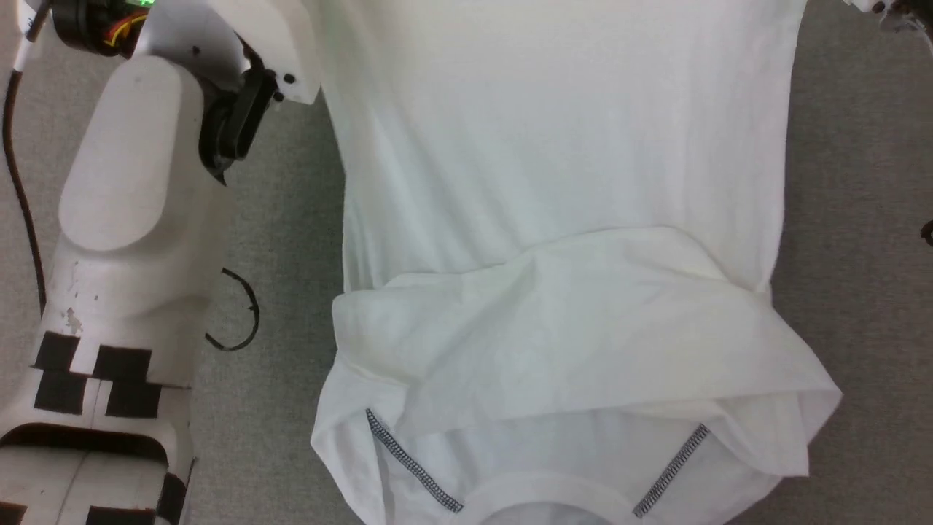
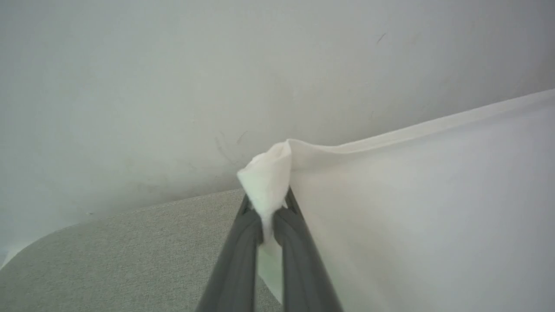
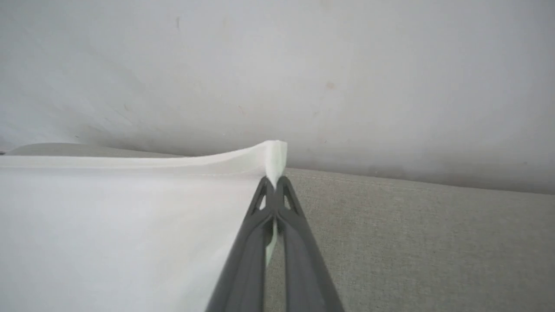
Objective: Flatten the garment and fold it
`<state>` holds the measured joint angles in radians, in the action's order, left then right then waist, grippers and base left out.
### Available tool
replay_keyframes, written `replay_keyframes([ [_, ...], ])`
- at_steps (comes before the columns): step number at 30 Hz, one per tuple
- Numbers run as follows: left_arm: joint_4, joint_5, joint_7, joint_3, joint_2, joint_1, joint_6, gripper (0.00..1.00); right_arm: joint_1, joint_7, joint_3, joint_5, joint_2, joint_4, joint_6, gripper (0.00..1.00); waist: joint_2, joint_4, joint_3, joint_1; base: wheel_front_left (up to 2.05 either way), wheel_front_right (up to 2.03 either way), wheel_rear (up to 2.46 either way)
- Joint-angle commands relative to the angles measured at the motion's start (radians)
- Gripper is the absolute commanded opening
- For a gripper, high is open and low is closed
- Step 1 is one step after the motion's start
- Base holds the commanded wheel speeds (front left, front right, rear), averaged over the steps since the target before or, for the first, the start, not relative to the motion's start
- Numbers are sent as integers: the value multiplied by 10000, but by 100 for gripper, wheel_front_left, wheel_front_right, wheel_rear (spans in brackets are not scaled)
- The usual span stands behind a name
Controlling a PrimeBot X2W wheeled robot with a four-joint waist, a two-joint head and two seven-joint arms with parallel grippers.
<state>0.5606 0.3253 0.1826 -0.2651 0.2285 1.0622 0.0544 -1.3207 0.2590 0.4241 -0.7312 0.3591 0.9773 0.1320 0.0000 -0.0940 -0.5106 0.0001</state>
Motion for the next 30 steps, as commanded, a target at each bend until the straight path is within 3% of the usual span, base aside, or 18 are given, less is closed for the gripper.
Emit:
replay_keyframes([
  [1, 38, 89, -109, 101, 124, -150, 56, 0, 205, -193, 15, -48, 135, -118, -13, 0, 0, 476, 907, -1, 0, 0, 0],
  [7, -422, 803, -800, 687, 163, -1515, -5, 0, 1620, -1264, 597, -218, 479, -1289, -13, 0, 0, 930, 2192, -1, 0, 0, 0],
  [15, -3165, 1825, -1103, 1473, 42, -6075, -668, 0, 5180, -1678, 1269, -476, 1171, -3568, -13, 0, 0, 1375, 3392, -1, 0, 0, 0],
  [23, -5397, 2265, -701, 1470, -370, -10147, -1455, 0, 8562, -1552, 466, -381, 1180, -5388, -13, 0, 0, 1544, 3780, -1, 0, 0, 0],
  [30, -6282, 2368, -385, 1529, -342, -12070, -1930, 0, 11436, -865, -1021, 306, 655, -7362, -13, 0, 0, 1716, 4104, -1, 0, 0, 0],
])
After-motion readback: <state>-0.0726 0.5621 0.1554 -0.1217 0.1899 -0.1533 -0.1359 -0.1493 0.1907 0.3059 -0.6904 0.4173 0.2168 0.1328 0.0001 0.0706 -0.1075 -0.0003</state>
